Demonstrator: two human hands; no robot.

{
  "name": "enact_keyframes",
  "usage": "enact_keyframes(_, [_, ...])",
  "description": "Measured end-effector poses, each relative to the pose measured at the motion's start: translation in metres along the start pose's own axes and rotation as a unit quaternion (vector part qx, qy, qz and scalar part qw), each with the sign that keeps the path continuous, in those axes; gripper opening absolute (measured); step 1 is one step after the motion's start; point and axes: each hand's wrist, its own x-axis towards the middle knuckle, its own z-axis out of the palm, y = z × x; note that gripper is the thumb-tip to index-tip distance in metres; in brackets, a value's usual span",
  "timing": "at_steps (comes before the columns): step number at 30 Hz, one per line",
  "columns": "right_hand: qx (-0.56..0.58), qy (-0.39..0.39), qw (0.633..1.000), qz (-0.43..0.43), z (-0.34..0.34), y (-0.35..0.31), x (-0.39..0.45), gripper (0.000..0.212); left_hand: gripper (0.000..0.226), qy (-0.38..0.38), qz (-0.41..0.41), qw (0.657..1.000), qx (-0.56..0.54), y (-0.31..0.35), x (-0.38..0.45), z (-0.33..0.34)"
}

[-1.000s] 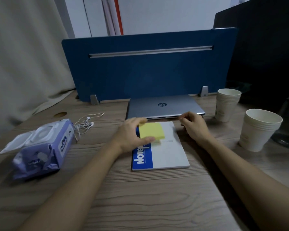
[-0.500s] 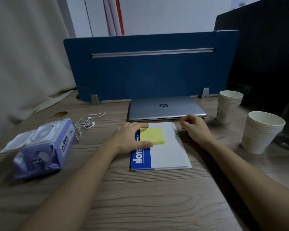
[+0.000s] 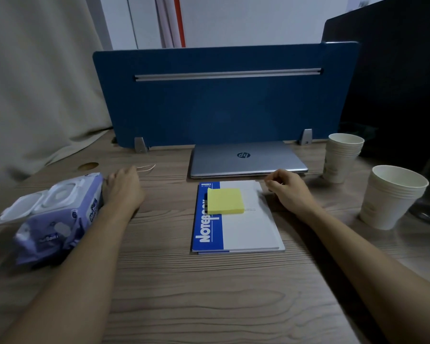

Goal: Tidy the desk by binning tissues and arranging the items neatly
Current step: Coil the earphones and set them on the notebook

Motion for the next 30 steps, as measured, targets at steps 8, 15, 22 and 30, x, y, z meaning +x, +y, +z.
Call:
enact_keyframes(8, [-0.025,-0.003,1.0,-0.006,0.0,-0.006,-0.002,0.013,0.016,0.023,-0.041,0.988,-0.144,-0.011,0.005,0.008])
enact_keyframes(15, [-0.06,0.004,0.995,-0.086,0.005,-0.031,-0.015,0.009,0.007,0.137,0.15,0.952,-0.227,0.03,-0.017,-0.02])
enact_keyframes(22, [0.012,-0.056,0.983,-0.176,0.023,-0.056,-0.028,0.036,0.013,0.008,0.23,0.847,-0.479,0.103,-0.061,-0.038])
enact_keyframes(30, [0.038,-0.081,0.979,-0.184,0.02,-0.053,-0.023,0.009,0.035,-0.155,0.246,0.723,-0.626,0.124,-0.077,-0.031])
